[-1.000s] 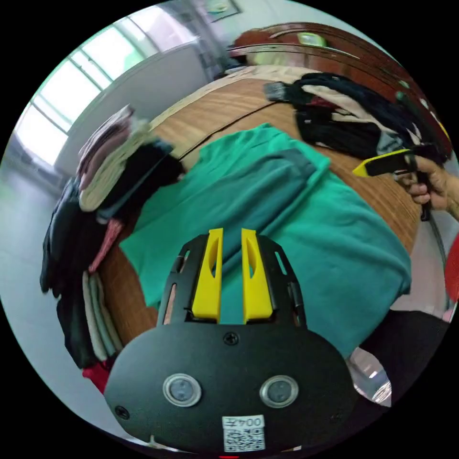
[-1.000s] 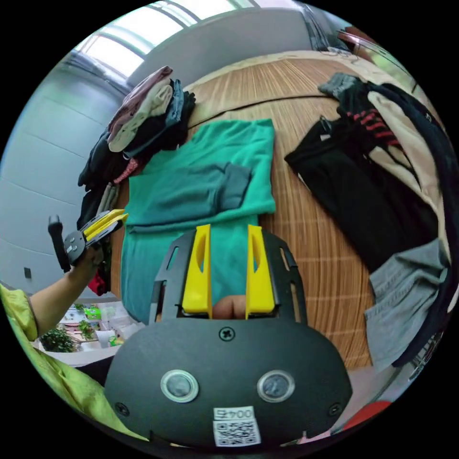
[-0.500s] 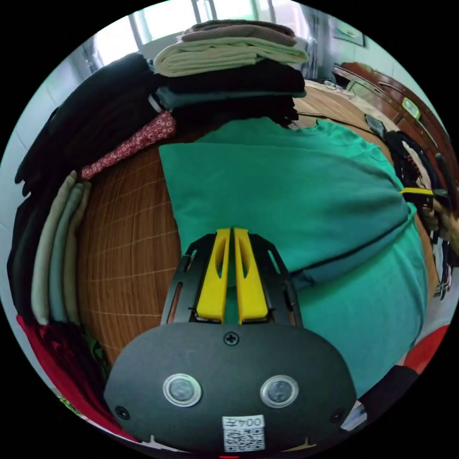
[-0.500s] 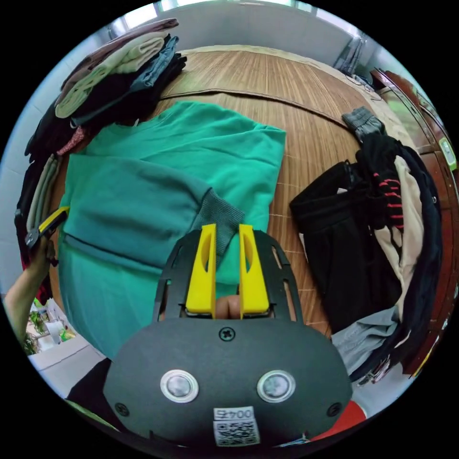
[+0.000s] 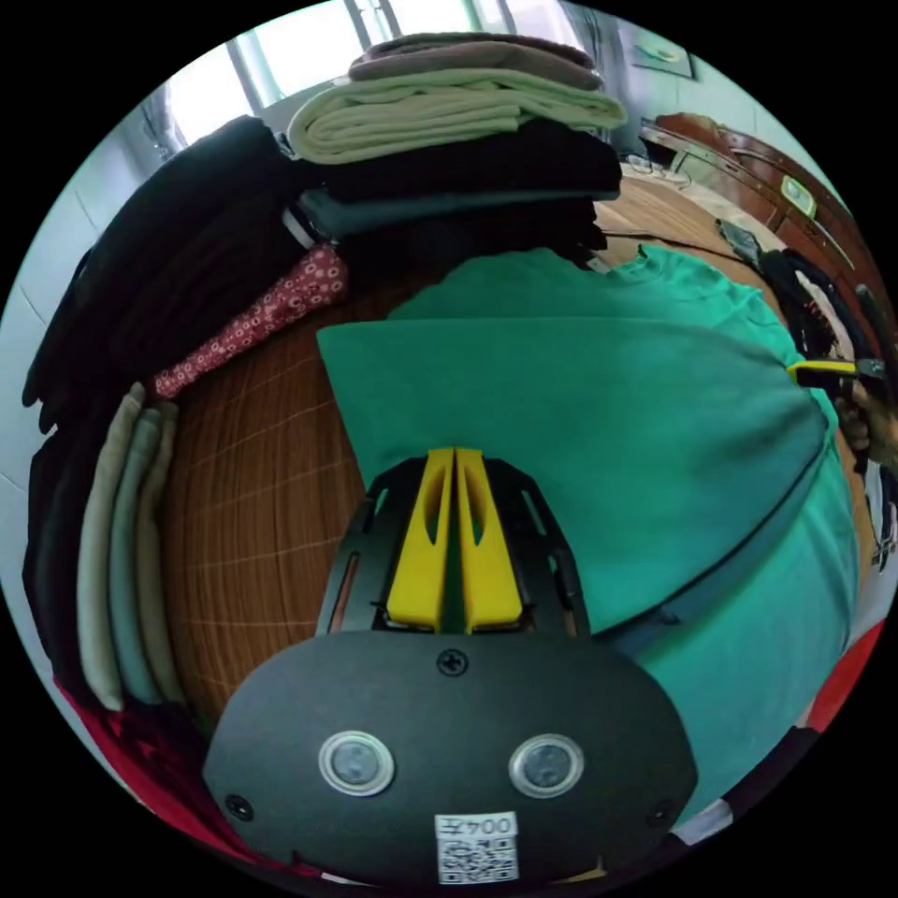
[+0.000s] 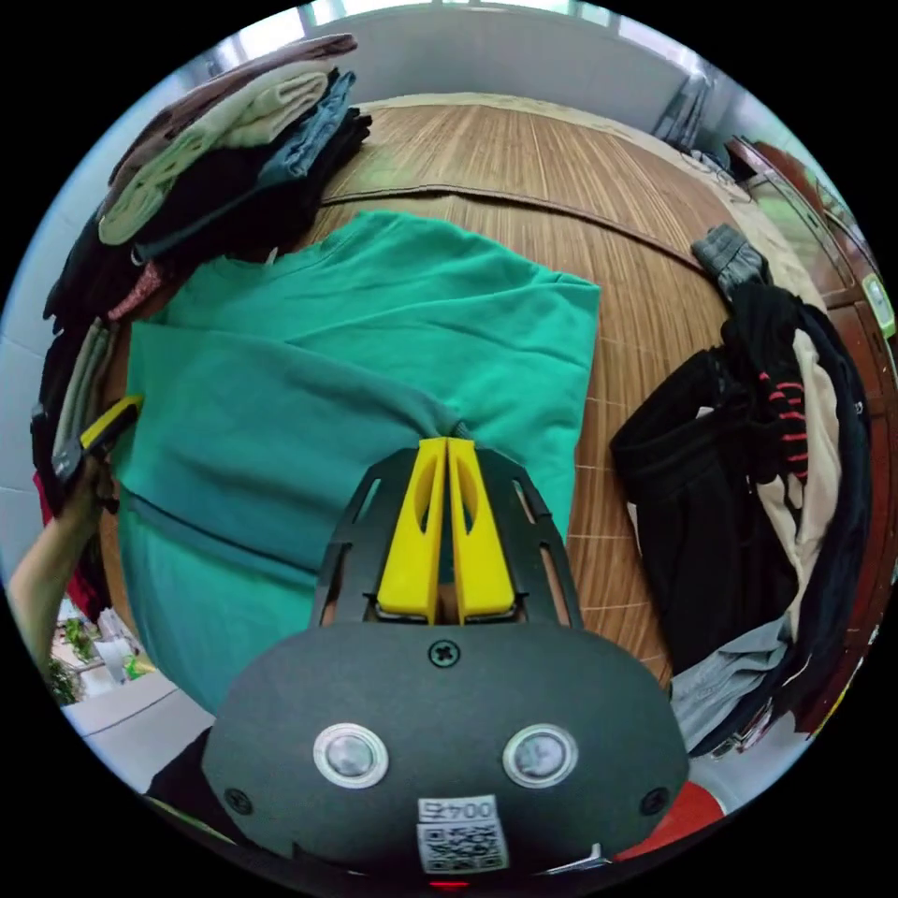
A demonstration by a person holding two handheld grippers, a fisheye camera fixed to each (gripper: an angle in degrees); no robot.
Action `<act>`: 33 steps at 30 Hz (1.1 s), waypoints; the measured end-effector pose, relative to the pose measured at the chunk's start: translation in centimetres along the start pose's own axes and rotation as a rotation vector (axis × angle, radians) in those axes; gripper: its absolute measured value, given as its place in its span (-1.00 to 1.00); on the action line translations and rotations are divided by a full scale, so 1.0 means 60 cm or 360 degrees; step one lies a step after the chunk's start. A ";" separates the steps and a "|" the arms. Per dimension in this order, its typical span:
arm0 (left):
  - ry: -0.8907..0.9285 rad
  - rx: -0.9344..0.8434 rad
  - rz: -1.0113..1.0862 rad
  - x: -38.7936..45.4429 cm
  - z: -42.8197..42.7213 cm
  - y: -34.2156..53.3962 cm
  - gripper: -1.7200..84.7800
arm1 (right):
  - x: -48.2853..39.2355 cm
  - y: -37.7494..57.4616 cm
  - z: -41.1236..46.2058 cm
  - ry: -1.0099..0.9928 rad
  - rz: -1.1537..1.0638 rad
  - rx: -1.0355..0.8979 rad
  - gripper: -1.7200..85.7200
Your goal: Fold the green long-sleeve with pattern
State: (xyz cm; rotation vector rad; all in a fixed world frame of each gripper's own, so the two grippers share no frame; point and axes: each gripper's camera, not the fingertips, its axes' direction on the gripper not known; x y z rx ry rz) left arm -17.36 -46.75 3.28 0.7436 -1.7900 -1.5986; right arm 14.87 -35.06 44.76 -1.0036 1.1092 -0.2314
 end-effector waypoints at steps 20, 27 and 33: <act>0.0932 -0.1196 0.0179 -0.225 -0.524 0.551 -0.64 | 0.104 0.514 0.015 -0.0202 -0.0248 -0.1015 -0.58; 0.0990 -0.1263 0.0442 -0.200 -0.560 0.489 -0.54 | 0.105 0.486 0.085 -0.0348 -0.0369 -0.1106 -0.58; 0.1084 -0.1297 0.0451 -0.200 -0.615 0.442 -0.54 | 0.121 0.455 0.147 -0.0547 -0.0395 -0.1147 -0.55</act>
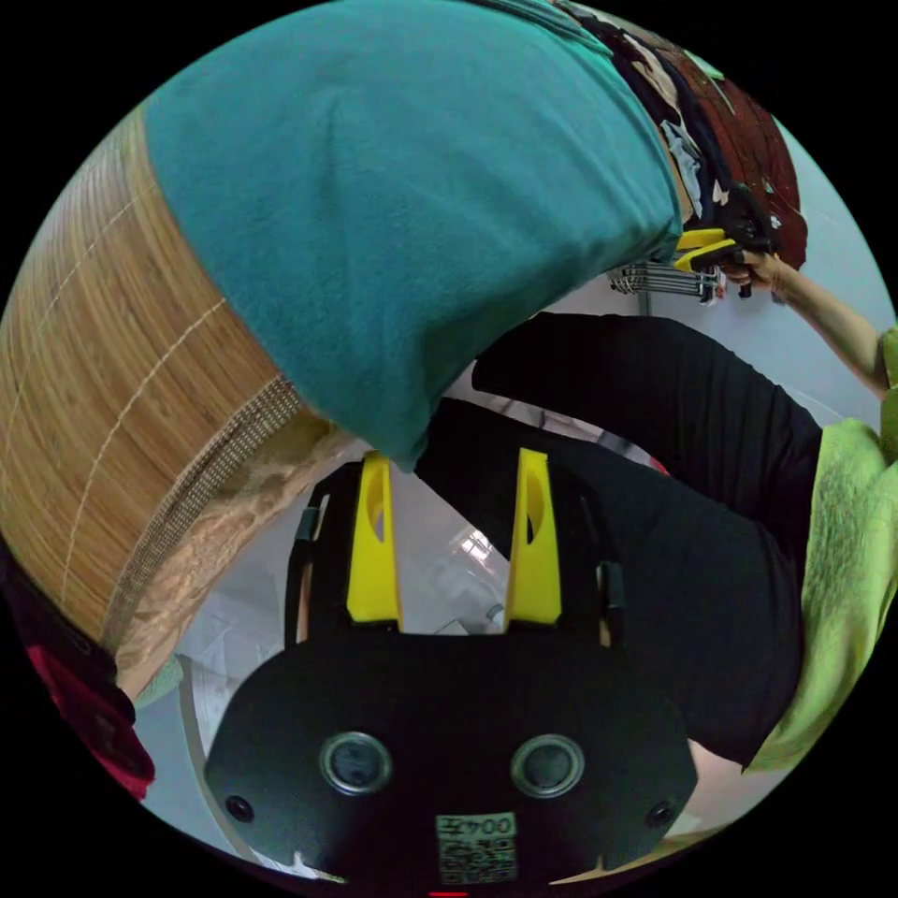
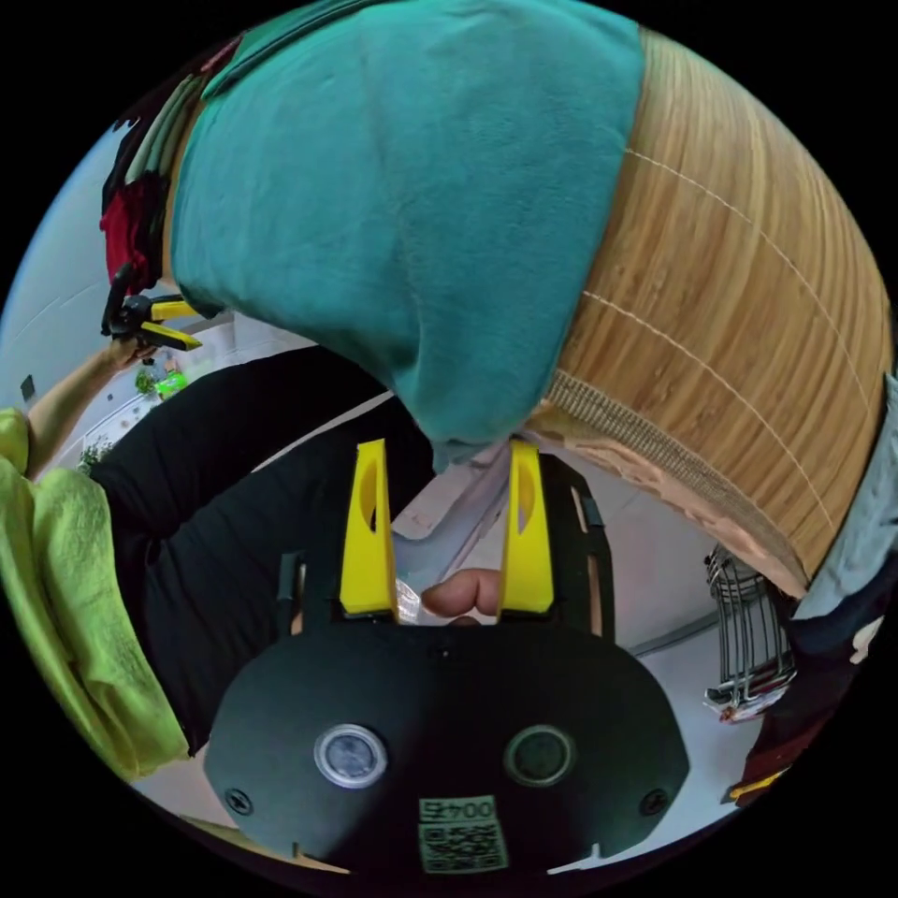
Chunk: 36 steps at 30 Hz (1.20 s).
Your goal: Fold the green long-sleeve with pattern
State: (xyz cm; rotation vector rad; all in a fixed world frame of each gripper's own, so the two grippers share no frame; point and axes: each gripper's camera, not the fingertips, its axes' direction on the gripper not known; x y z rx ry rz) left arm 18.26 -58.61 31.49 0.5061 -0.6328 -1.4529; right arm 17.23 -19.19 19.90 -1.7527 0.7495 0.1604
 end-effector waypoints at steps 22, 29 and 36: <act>0.0327 0.0058 -0.0149 0.064 -0.278 -0.029 -0.80 | 0.130 -0.007 0.025 -0.0347 -0.0079 -0.0044 -0.71; 0.0489 0.0067 -0.0129 0.069 -0.374 -0.011 -0.85 | 0.163 0.023 0.033 -0.0342 -0.0045 -0.0067 -0.86; 0.0612 0.0060 -0.0024 0.087 -0.477 -0.015 -0.84 | 0.203 0.060 0.018 -0.0498 -0.0044 -0.0102 -0.89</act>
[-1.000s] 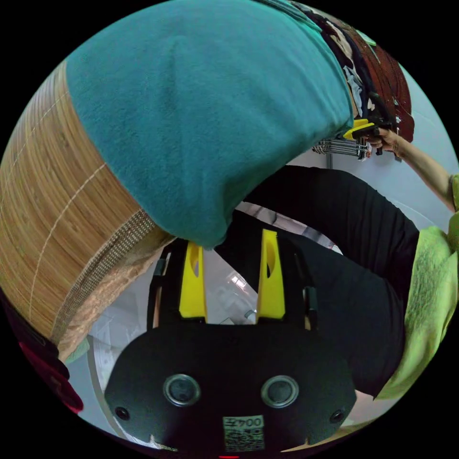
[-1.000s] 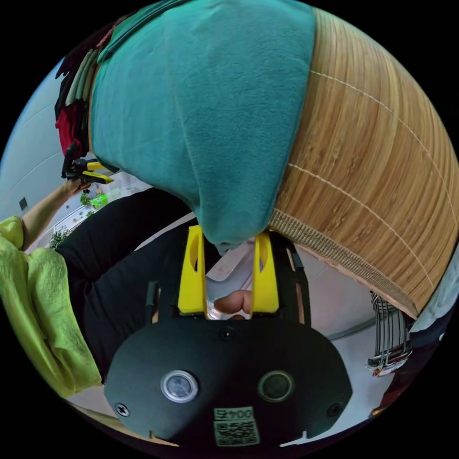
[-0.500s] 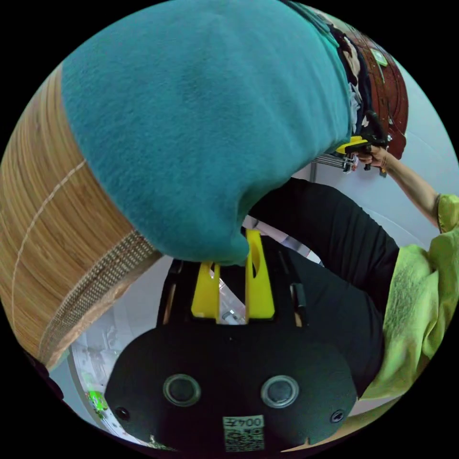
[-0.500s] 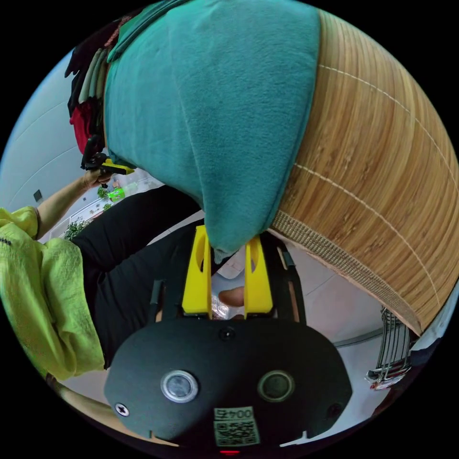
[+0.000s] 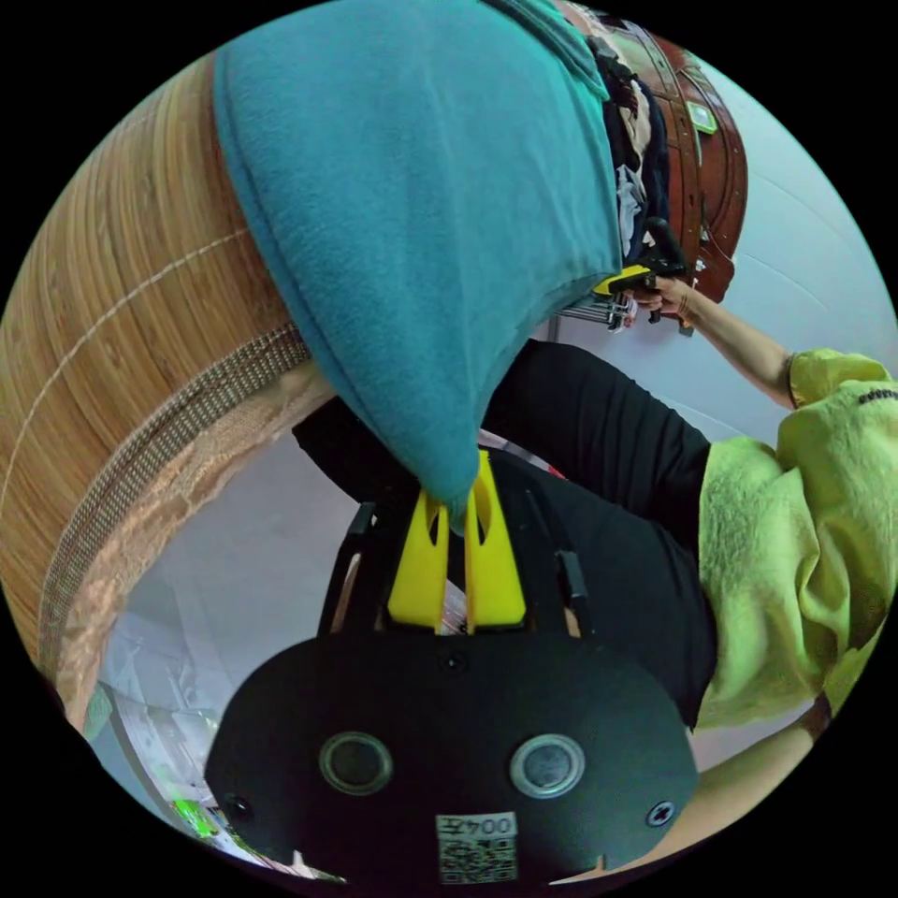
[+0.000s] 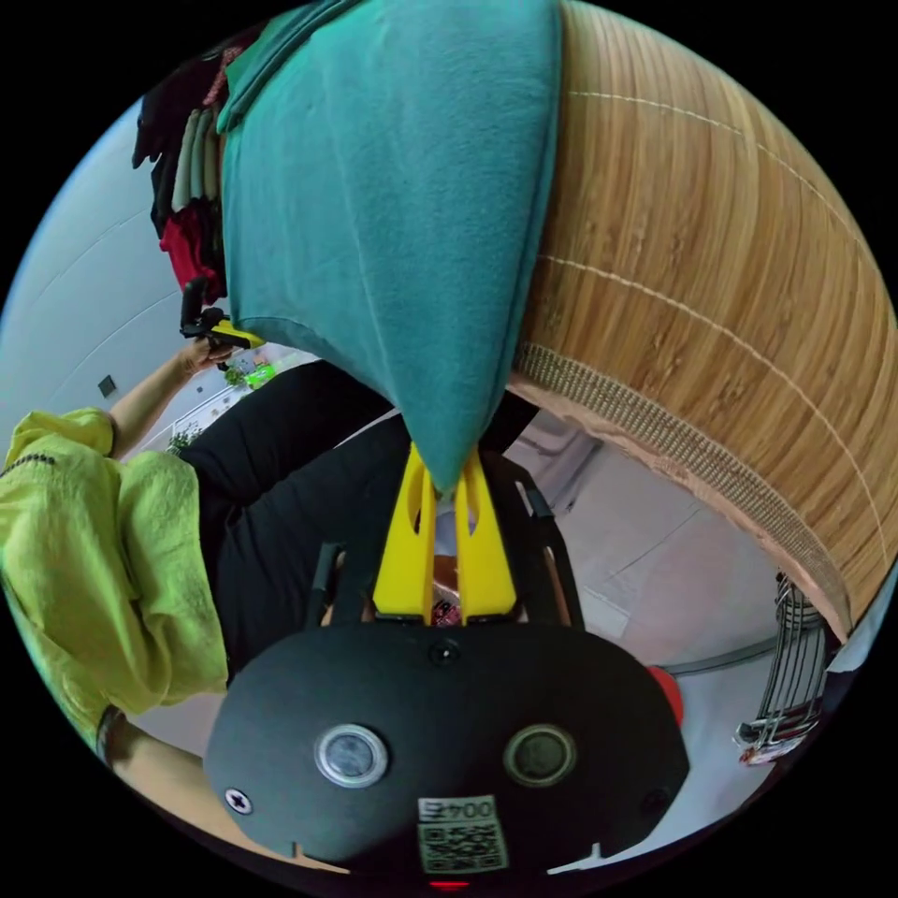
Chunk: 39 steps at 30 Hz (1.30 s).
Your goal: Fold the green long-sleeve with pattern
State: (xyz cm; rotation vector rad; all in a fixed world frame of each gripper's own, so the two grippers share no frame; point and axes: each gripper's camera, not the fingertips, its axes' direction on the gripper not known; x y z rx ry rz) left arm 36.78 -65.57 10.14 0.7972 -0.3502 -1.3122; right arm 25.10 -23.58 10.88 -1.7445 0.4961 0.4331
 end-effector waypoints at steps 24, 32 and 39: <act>0.1161 0.1152 0.0227 0.092 -0.515 -0.083 -0.84 | -0.131 0.150 -0.329 -0.0940 -0.0370 0.0865 -0.89; 0.1020 0.1503 -0.0072 -0.073 -0.717 -0.495 -0.74 | -0.083 -0.196 -0.526 -0.0950 0.0143 0.1299 -0.77; 0.1144 0.1707 -0.0277 -0.220 -0.642 -0.584 -0.65 | -0.086 -0.216 -0.530 -0.1038 0.0361 0.1797 -0.72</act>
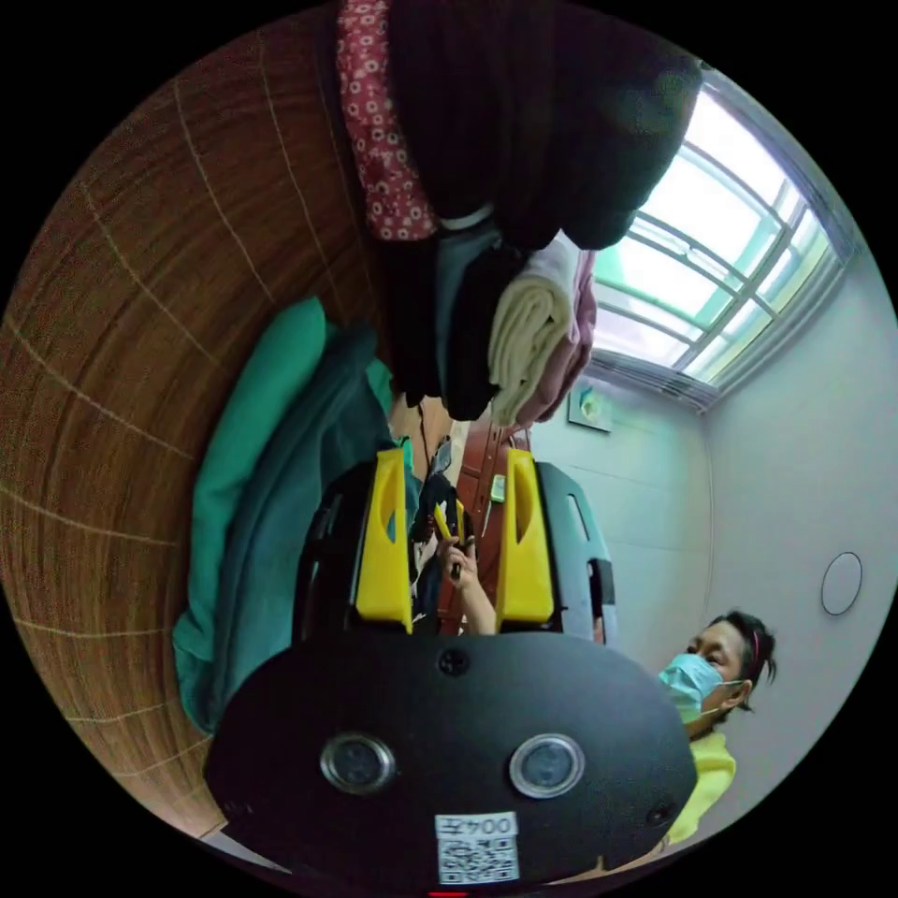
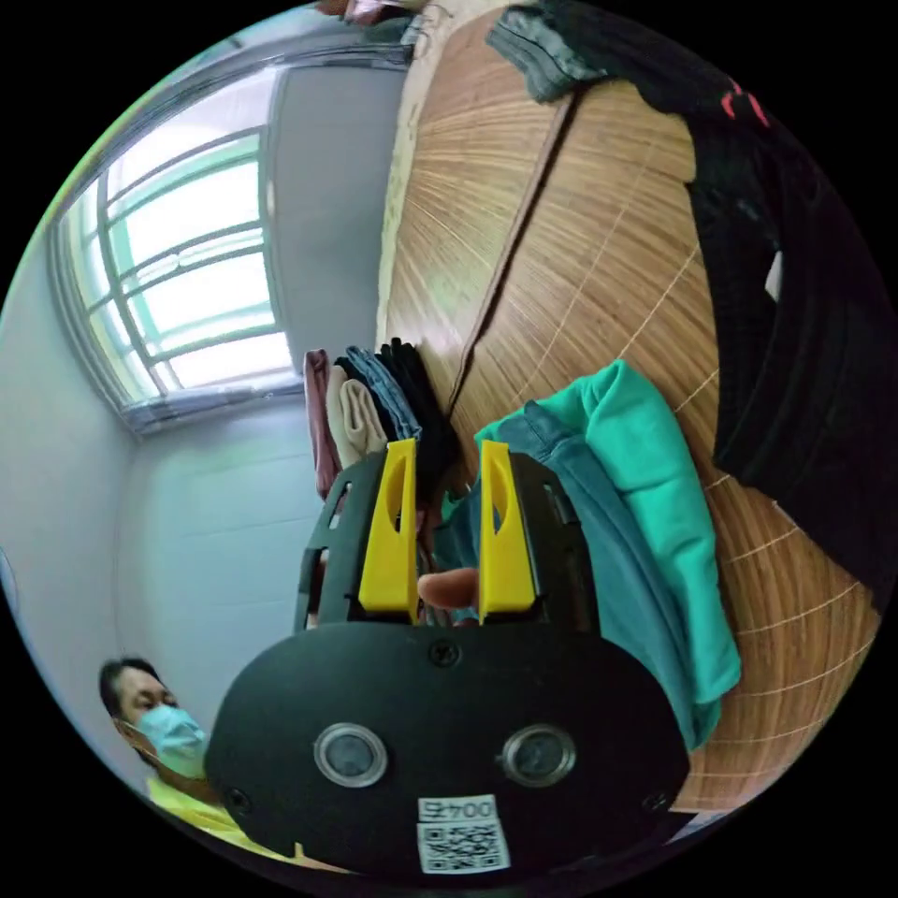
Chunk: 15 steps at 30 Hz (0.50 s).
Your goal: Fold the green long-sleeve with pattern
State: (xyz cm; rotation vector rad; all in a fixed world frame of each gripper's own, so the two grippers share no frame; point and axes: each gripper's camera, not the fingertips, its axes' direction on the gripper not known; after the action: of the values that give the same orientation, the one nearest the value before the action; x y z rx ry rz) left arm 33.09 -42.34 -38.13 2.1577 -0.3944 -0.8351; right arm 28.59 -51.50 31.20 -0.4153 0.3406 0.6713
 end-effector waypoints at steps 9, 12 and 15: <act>-0.1178 -0.0204 0.0881 -0.085 0.029 0.302 -0.79 | -0.173 0.348 0.000 0.1576 -0.1413 0.0357 -0.78; -0.1514 -0.0459 0.1023 -0.178 0.117 0.400 -0.79 | -0.092 0.346 0.033 0.1507 -0.0808 -0.0228 -0.94; -0.1614 -0.0503 0.1148 -0.250 0.185 0.453 -0.77 | -0.094 0.378 0.042 0.1474 -0.0847 -0.0135 -0.95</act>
State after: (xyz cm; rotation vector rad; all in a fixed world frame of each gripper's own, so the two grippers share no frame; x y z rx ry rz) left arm 14.31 -58.46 -16.36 1.0153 -1.3318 -1.3620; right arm 9.96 -37.23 29.93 -0.8534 1.0336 -0.0706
